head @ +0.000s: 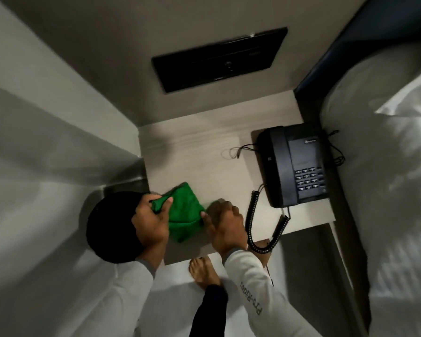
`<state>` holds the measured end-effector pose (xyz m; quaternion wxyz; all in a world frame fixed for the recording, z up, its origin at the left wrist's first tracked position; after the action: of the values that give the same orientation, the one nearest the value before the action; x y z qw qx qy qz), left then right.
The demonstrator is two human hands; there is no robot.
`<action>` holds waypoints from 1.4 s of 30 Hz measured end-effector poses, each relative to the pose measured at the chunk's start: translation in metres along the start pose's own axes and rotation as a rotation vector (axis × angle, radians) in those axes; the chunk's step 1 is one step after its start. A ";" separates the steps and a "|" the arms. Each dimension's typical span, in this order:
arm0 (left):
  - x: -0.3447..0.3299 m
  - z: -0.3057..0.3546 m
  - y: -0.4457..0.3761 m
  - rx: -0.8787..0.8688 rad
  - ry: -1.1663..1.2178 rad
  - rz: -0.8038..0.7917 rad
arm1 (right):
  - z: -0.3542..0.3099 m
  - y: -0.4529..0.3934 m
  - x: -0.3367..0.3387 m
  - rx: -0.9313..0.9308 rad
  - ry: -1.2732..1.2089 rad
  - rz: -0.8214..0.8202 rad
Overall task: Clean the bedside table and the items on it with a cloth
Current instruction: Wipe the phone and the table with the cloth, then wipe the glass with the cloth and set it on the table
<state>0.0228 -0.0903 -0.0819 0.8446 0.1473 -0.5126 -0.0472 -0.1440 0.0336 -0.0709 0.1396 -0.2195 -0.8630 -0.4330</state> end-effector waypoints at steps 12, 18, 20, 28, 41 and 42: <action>0.011 0.312 0.148 -1.385 -0.327 0.355 | 0.006 0.089 0.293 0.470 0.000 1.115; -0.026 0.443 0.317 -1.797 -0.088 0.354 | 0.101 0.171 0.424 0.301 -0.072 1.617; -0.056 0.464 0.369 -1.913 -0.163 0.305 | 0.148 0.186 0.452 0.096 -0.092 1.688; -0.142 0.453 0.432 -2.086 -0.367 0.148 | 0.257 0.159 0.472 -0.145 -0.441 1.464; -0.048 0.272 0.158 -1.500 -0.620 0.152 | 0.071 0.090 0.241 0.257 -1.694 0.242; -0.035 0.252 0.137 -1.424 -0.658 0.166 | 0.056 0.081 0.218 0.191 -1.726 0.085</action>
<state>-0.2248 -0.0023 0.0372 0.5413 -0.4893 -0.5920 -0.3422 -0.2947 0.1777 0.0454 -0.5300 -0.4904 -0.6908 -0.0354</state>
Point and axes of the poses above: each hand's wrist, its own y-axis away from the middle knuckle, its own x-axis out of the back of the hand, z = x × y, the point moved 6 cm from there along -y, towards the middle knuckle, and after that the axes turned 15 degrees about -y, right-handed, at the moved point
